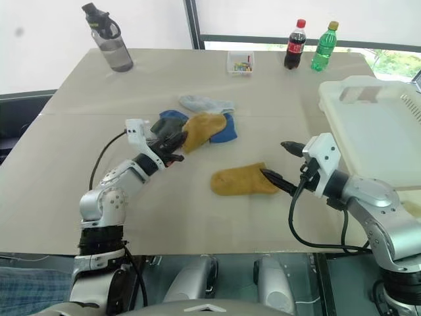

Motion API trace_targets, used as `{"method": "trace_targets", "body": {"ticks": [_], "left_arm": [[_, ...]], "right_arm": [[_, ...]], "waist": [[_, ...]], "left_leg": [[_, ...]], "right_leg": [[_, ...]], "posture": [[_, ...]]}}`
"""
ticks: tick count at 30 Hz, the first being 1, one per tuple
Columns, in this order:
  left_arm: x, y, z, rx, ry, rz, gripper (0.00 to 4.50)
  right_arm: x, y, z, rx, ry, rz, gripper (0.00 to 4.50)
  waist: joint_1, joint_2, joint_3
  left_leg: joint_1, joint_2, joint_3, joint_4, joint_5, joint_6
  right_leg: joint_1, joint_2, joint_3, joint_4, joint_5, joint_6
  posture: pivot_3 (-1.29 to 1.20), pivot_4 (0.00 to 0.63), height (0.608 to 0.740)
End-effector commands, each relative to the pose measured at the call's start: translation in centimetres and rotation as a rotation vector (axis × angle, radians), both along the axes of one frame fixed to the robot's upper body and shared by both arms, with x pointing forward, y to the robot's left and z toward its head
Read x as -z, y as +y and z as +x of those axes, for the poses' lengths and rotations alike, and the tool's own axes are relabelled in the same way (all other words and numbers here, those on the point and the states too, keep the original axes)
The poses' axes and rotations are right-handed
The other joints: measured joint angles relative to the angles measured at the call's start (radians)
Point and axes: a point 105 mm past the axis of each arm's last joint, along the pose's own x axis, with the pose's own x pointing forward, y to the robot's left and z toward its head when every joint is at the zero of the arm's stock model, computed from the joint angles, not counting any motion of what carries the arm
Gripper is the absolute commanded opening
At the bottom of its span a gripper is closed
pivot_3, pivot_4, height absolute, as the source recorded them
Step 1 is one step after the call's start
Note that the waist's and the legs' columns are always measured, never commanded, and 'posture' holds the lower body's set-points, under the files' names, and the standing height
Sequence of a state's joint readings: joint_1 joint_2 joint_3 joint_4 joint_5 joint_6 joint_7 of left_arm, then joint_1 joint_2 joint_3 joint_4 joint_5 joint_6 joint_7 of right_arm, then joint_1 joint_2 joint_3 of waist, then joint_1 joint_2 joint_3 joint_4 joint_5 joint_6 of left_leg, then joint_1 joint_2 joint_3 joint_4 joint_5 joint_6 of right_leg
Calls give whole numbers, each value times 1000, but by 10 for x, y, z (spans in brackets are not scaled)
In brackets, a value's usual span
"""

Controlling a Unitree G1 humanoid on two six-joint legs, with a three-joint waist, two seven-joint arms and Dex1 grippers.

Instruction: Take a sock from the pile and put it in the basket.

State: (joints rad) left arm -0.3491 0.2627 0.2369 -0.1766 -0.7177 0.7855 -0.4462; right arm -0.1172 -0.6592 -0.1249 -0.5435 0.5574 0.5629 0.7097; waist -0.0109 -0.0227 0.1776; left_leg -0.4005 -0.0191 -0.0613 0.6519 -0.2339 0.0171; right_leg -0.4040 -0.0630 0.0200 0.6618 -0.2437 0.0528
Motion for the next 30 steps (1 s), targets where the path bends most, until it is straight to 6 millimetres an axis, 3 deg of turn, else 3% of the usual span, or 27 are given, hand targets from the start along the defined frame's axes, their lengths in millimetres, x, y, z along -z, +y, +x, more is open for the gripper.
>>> {"method": "trace_targets", "body": {"ticks": [1,5,10,17,20,24,25,26,28,29,30], "left_arm": [[-5,-10,-25,120,32,-47,40],[12,-1,-48,155,143,-56,40],[31,27,-70,108,254,-28,40],[38,59,-95,102,331,19,40],[41,73,-94,77,341,58,40],[39,86,-79,5,281,123,40],[38,87,-76,-5,258,138,659],[38,87,-74,-6,252,137,887],[38,87,-72,-11,247,140,2026],[39,87,-71,-12,249,139,2242],[40,87,-71,-12,249,142,2757]], "right_arm": [[-10,1,-1,-8,-48,1,4500],[-10,0,-1,-4,-48,0,4500],[-9,-1,-3,0,-45,1,4500],[-8,0,-4,-6,-35,5,4500],[-7,3,-5,-24,-26,16,4500],[-5,6,-6,-40,-9,16,4500],[-5,7,-7,-43,-5,14,4500],[-3,7,-7,-45,15,21,4500],[3,5,1,20,34,-18,4500],[6,5,4,38,50,-31,4500],[8,7,5,35,68,-36,4500]], "waist": [[-1,0,0],[-3,0,0],[-1,0,0],[0,0,0],[1,1,0],[5,1,0],[5,1,0],[5,1,0],[4,1,0],[4,1,0],[1,1,0]], "left_leg": [[0,0,0,0,0,0],[1,1,1,0,0,0],[1,2,1,0,0,0],[1,3,2,0,0,0],[1,3,2,-1,0,0],[1,3,2,0,0,0],[1,3,2,0,0,0],[1,3,2,0,0,0],[1,3,2,-1,0,0],[1,3,2,-1,0,0],[1,3,2,-1,0,0]], "right_leg": [[0,0,0,0,0,0],[0,1,1,0,0,0],[0,2,1,0,0,-1],[0,1,1,-1,-1,-1],[0,1,1,-1,-1,-2],[0,1,1,-1,-3,-5],[0,1,1,-1,-3,-5],[0,1,1,-2,-3,-5],[0,0,2,-3,-3,-5],[0,0,2,-3,-3,-5],[0,0,2,-3,-3,-5]], "posture": [[0,150,740],[0,150,740],[0,150,740],[0,150,740],[0,150,740],[0,150,740],[0,150,740],[0,150,740],[0,150,740],[0,150,740],[0,150,740]]}}
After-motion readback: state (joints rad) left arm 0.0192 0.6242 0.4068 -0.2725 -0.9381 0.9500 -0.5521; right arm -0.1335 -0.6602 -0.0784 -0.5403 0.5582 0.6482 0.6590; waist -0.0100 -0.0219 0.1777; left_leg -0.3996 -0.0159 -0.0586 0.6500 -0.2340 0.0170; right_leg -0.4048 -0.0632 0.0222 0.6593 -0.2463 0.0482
